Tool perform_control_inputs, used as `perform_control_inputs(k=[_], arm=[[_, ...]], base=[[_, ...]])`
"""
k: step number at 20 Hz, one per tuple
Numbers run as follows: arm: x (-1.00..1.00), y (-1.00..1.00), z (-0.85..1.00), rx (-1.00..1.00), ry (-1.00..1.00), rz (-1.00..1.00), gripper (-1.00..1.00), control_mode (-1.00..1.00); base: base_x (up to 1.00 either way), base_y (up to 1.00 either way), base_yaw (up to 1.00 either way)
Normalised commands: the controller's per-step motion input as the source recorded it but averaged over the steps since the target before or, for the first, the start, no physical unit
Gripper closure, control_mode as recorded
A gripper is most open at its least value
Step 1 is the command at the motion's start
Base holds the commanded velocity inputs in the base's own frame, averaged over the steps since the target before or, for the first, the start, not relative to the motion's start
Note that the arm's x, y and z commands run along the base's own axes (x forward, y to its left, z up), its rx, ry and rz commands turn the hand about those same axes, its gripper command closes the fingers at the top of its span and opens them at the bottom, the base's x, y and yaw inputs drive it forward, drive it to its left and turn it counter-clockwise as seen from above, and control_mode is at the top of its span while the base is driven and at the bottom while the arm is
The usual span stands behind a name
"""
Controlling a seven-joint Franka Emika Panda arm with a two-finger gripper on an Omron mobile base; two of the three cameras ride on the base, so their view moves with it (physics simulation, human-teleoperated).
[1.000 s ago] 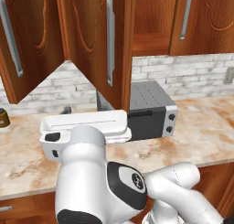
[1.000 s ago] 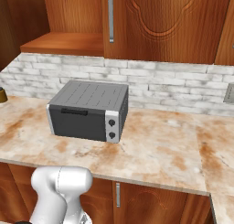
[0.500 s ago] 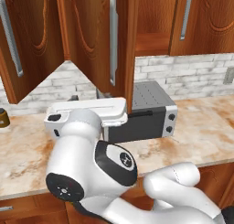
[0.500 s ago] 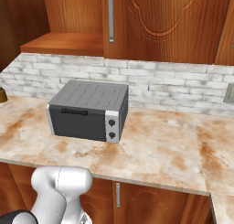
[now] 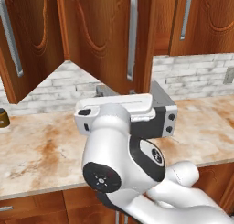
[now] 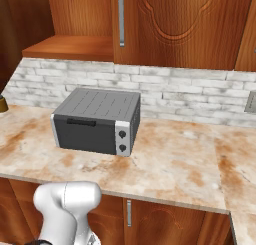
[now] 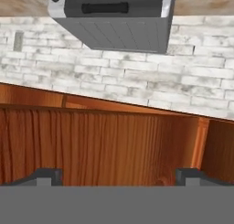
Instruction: Close all open cabinet doors.
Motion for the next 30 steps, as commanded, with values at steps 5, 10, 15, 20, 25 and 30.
perform_control_inputs(k=[5,10,15,20,25,30], arm=[[0.40,-0.74,0.01,0.00,0.01,0.00,-1.00,-1.00],[0.64,-0.80,0.02,0.00,0.03,0.00,-1.00,-1.00],[0.77,-0.75,0.00,0.00,0.04,0.00,-1.00,-1.00],[0.75,-0.55,0.00,0.00,0.03,0.00,-1.00,-1.00],[0.73,-0.40,0.00,0.00,0.00,0.00,-1.00,-1.00],[0.82,-0.30,0.00,0.00,0.00,0.00,-1.00,-1.00]], base=[[0.00,0.00,0.00],[0.00,0.00,0.00],[0.00,0.00,0.00],[0.00,0.00,0.00],[0.00,0.00,0.00],[0.00,0.00,0.00]])
